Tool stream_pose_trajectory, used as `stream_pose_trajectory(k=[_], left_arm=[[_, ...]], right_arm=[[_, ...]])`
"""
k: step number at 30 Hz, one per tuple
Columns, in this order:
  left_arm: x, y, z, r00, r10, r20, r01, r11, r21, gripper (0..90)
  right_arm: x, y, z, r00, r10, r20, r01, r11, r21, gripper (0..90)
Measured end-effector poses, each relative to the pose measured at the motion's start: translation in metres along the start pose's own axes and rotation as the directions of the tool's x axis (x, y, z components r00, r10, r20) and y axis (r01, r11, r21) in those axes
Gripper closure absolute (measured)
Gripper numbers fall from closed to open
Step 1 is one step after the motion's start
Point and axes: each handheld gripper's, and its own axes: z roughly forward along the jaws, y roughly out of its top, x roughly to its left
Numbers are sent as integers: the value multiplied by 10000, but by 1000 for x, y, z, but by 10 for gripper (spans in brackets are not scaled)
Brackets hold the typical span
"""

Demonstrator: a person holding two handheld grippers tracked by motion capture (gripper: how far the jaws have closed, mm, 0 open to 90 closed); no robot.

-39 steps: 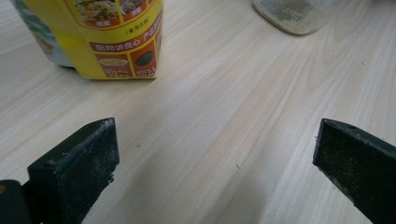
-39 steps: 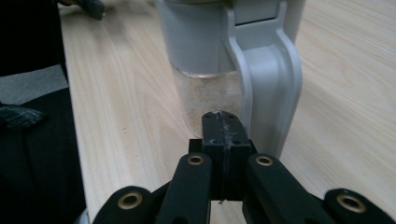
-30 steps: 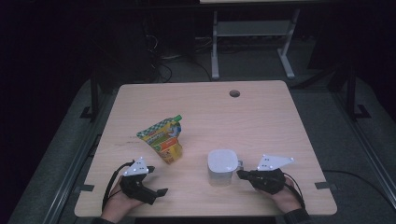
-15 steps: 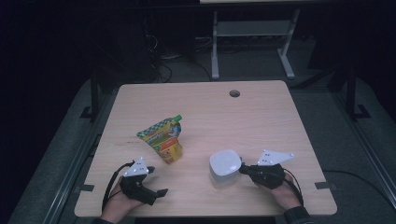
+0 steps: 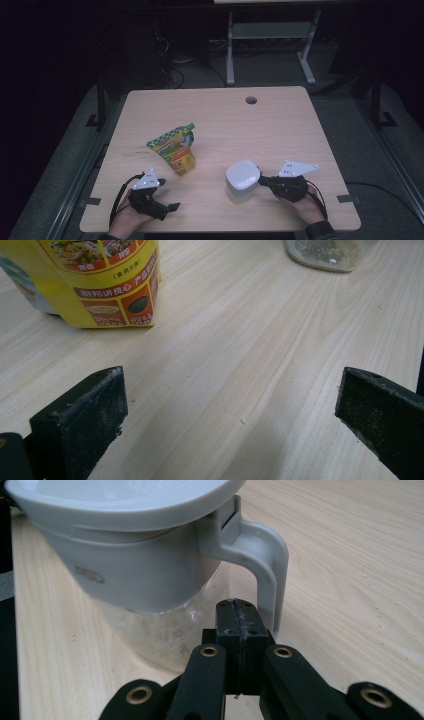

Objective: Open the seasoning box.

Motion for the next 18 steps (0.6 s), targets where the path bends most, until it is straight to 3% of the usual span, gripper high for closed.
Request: stream_pose_trajectory(k=[3, 9, 10, 18], left_arm=[[0, 0, 0, 10000, 16, 14, -16, 10000, -33, 0], [-4, 2, 1, 9999, 47, 129, -47, 10000, -47, 0], [-5, 3, 1, 9997, 38, 239, -35, 9999, -108, 0], [-11, 7, 3, 9990, 176, 402, -167, 9996, -213, 0]], right_arm=[[1, -4, -5, 9999, 45, -110, -44, 10000, 88, 862], [-2, -10, -21, 9996, 246, 150, -244, 9996, -114, 732], [-3, -13, -26, 9983, 424, 402, -416, 9989, -196, 668], [-9, -16, -27, 9929, 548, 1055, -529, 9984, -208, 492]])
